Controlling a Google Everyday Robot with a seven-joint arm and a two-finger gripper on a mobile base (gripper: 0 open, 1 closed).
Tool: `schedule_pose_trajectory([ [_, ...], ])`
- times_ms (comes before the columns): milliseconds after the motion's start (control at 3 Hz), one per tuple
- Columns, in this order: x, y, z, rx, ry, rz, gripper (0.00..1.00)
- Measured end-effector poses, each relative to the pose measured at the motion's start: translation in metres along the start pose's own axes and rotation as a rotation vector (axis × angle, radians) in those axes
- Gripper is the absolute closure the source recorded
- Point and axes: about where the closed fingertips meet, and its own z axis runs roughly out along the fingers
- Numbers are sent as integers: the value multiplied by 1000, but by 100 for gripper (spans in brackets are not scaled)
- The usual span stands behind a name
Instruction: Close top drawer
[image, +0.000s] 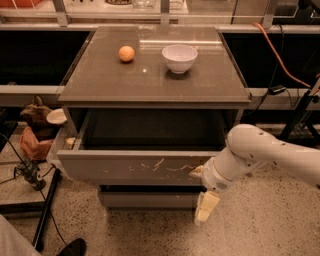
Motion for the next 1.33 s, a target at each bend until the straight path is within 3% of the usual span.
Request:
schedule_pose_trajectory([
  [667,-13,-67,-39,121,4,-45,0],
  [1333,-17,-111,-57,208,-28,-77,0],
])
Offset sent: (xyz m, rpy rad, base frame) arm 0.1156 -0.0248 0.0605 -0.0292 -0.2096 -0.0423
